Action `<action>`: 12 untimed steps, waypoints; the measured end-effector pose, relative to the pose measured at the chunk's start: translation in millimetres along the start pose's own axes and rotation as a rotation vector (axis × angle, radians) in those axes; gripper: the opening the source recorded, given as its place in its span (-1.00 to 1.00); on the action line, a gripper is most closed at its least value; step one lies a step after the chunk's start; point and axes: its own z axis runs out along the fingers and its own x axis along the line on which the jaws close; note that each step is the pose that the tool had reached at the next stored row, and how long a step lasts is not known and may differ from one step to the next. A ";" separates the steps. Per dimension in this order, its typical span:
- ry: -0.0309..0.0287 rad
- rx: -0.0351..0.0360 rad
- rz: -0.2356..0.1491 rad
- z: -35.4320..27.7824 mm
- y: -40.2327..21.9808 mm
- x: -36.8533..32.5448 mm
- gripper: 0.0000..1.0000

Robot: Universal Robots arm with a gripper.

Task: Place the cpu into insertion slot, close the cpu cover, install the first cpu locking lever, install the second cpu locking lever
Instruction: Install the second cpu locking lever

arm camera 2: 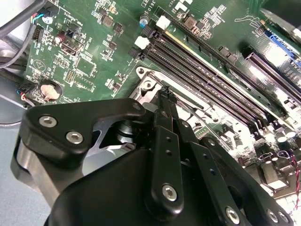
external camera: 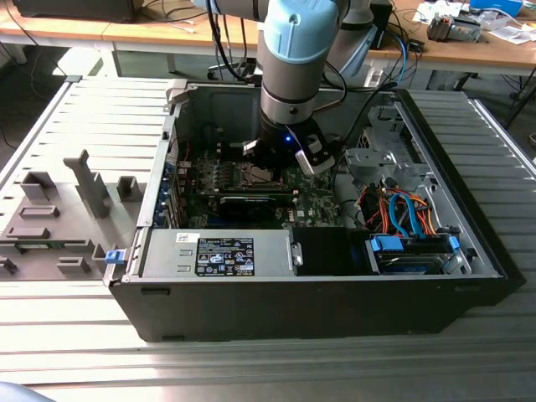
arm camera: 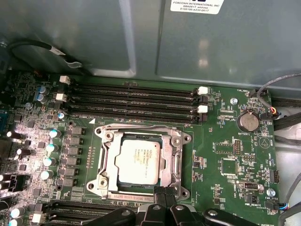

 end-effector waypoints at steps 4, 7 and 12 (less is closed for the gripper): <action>-0.0002 -0.0019 0.000 -0.1 -0.1 0.0 -0.79; -0.0002 -0.0027 0.000 0.0 -0.7 0.1 -0.79; -0.0003 -0.0027 0.000 0.0 -3.7 0.3 -0.79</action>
